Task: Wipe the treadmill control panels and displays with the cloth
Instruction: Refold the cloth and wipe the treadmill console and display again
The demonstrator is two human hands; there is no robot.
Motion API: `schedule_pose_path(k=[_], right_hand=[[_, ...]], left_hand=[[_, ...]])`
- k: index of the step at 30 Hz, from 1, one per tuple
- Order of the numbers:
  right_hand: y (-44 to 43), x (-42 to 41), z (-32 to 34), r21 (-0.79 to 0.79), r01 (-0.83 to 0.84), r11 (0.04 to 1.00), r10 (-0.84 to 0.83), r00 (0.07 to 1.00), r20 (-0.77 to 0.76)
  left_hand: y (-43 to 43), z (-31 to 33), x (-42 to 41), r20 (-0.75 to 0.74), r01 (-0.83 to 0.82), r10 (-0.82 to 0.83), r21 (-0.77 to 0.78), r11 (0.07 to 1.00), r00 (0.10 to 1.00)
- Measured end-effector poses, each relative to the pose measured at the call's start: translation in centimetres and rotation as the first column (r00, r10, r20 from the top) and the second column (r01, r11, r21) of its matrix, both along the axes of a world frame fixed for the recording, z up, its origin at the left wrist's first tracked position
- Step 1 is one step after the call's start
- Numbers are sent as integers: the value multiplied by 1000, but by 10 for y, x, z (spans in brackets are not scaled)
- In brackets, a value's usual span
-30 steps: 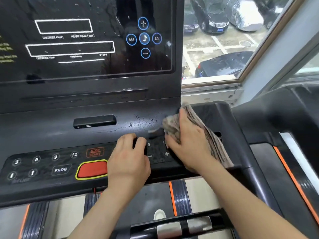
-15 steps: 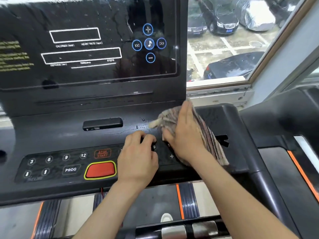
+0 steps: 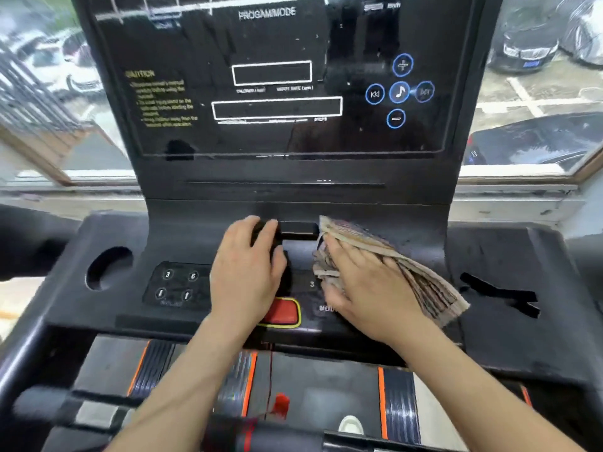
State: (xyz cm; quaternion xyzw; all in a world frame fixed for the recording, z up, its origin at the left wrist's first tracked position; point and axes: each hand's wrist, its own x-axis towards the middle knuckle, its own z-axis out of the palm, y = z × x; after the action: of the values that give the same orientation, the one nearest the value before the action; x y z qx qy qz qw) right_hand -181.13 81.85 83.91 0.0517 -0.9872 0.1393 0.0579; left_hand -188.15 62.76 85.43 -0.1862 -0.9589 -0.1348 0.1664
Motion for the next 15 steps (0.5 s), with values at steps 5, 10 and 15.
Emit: schedule_pose_path(k=[5, 10, 15], right_hand=[[-41, -55, 8, -272, -172, 947, 165, 985, -49], [-11, -56, 8, -341, -214, 915, 186, 976, -112], [22, -31, 2, -302, 43, 953, -111, 971, -213]], left_hand=[[-16, -1, -10, 124, -38, 35, 20, 999, 992], [-16, 3, -11, 142, -46, 38, 56, 997, 989], [-14, -1, -12, 121, -40, 31, 75, 996, 992]])
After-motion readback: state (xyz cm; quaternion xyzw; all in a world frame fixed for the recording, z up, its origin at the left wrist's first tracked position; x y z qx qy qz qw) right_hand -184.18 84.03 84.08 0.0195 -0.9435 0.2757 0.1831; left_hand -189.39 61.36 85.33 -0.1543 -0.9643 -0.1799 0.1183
